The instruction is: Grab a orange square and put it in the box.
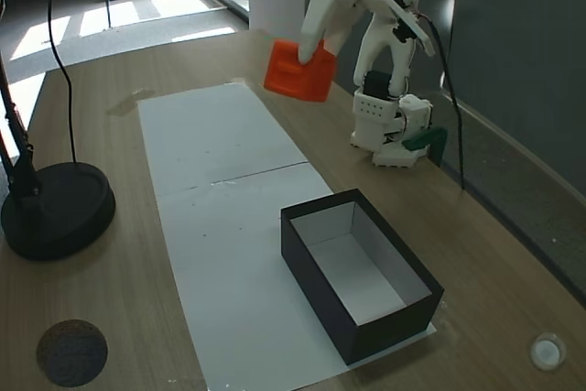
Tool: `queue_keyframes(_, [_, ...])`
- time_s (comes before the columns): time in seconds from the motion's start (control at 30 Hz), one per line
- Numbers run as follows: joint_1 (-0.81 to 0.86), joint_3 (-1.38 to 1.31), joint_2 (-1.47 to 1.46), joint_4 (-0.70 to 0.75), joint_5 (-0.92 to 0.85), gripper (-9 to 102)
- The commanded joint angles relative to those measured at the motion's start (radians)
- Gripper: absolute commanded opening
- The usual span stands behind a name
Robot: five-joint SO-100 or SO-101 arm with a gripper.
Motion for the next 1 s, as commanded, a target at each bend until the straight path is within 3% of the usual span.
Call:
queue_keyframes(0.0, [-0.044, 0.057, 0.072, -0.048, -0.008, 0])
queue_keyframes(0.27, [-0.156, 0.202, 0.057, -0.221, -0.008, 0])
queue_keyframes(0.6, [-0.282, 0.255, 0.049, -0.29, -0.046, 0])
queue_keyframes(0.97, [-0.301, 0.362, -0.029, -0.472, -0.038, 0])
